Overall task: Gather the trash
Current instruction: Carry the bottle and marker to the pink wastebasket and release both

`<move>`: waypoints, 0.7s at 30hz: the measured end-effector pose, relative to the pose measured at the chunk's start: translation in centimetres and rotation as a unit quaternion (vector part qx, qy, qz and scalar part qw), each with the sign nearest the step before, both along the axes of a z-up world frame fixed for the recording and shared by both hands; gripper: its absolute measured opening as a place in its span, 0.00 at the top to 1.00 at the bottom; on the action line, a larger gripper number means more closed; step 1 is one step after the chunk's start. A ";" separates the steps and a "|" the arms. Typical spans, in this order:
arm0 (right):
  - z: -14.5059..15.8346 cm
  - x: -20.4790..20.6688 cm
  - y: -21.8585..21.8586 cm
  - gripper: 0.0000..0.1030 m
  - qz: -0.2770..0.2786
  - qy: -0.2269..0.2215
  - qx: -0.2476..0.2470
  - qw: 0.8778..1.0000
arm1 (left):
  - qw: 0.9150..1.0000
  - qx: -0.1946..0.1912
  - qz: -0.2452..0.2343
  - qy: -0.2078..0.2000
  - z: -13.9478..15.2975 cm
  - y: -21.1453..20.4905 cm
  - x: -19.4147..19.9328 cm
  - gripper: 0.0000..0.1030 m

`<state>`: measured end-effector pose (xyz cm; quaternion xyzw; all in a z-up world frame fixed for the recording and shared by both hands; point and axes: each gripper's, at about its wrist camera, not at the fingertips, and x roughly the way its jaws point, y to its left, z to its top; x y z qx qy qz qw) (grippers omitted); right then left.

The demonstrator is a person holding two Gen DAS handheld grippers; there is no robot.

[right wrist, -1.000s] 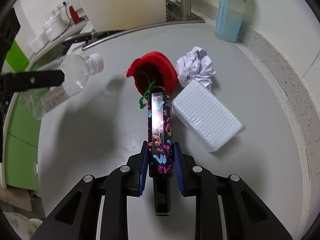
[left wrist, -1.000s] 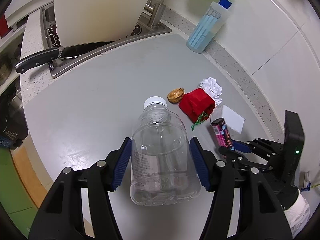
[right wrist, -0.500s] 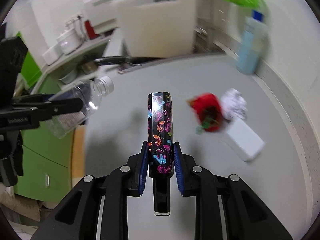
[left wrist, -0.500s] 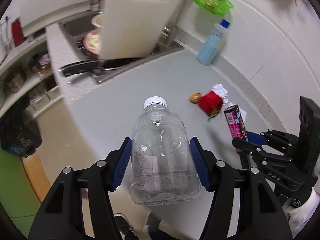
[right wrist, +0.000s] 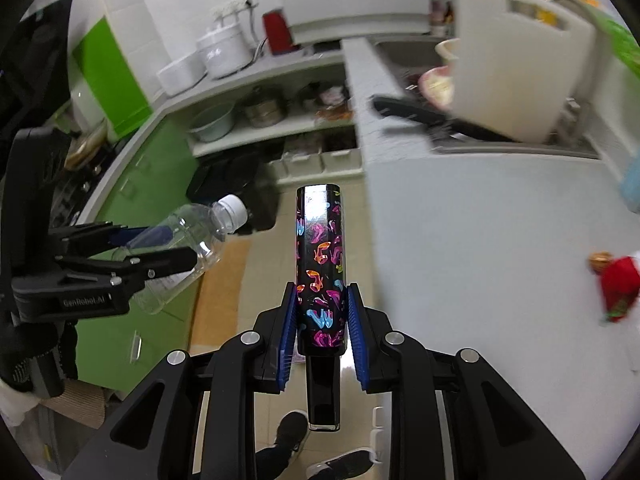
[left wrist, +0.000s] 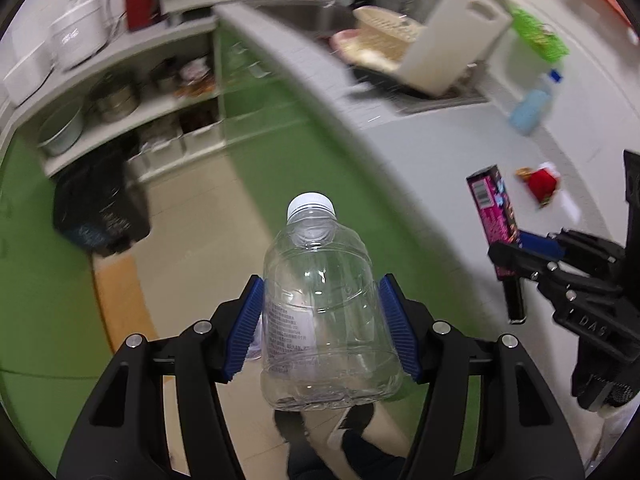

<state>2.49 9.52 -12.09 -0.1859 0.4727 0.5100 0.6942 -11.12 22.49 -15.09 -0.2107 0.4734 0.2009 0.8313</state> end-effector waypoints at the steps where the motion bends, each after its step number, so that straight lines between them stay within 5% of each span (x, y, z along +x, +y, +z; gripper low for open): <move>1: -1.1 -0.6 1.1 0.77 0.004 0.002 -0.008 1.000 | 1.000 -0.004 0.006 0.005 -1.1 0.8 -0.8 0.42; 9: -12.6 -4.2 7.1 0.77 0.024 0.023 -0.068 0.997 | 0.997 -0.045 0.037 0.042 -13.7 6.6 -4.3 0.42; 21: -32.5 -6.2 10.4 0.77 0.041 0.043 -0.124 0.990 | 0.989 -0.106 0.056 0.090 -39.3 12.1 -4.8 0.42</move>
